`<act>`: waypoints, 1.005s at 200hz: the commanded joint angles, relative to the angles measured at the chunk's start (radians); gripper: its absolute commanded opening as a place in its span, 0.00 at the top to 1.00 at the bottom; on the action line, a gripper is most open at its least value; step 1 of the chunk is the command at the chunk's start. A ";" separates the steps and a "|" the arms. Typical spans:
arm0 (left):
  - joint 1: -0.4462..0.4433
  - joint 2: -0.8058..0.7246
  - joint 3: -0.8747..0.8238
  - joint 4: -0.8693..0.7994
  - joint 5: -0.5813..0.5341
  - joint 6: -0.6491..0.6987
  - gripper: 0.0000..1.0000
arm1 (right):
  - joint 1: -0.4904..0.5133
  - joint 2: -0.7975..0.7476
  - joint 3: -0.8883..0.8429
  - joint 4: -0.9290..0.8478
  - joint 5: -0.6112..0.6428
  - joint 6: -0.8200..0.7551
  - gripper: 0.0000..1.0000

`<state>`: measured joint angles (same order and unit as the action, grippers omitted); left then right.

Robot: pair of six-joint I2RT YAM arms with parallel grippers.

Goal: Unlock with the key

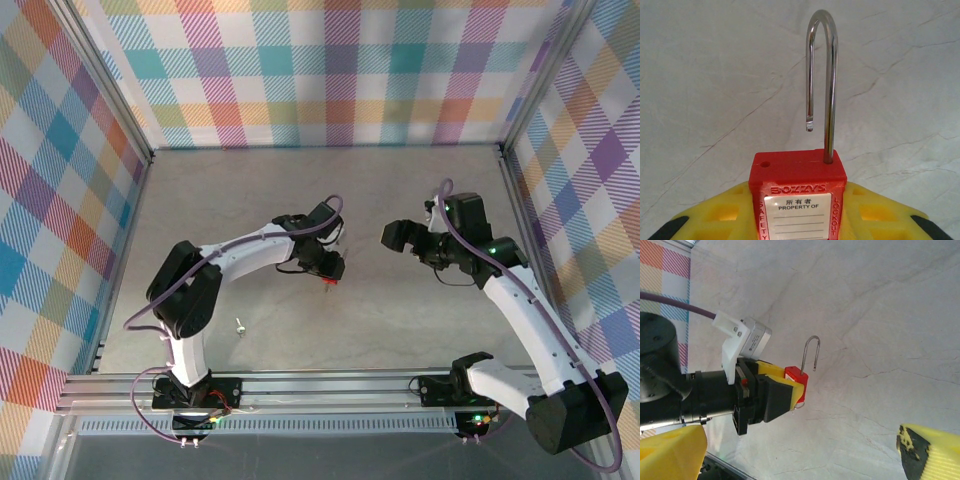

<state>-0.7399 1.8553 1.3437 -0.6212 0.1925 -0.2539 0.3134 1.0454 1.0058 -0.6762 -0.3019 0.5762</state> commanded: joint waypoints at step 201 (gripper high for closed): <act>0.152 0.078 -0.046 -0.065 -0.051 -0.042 1.00 | -0.006 -0.025 -0.042 -0.011 0.018 -0.026 0.03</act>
<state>-0.5938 1.9144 1.3064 -0.6750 0.1558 -0.2916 0.3130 1.0367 0.9741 -0.6758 -0.2951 0.5632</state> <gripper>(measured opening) 0.336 0.969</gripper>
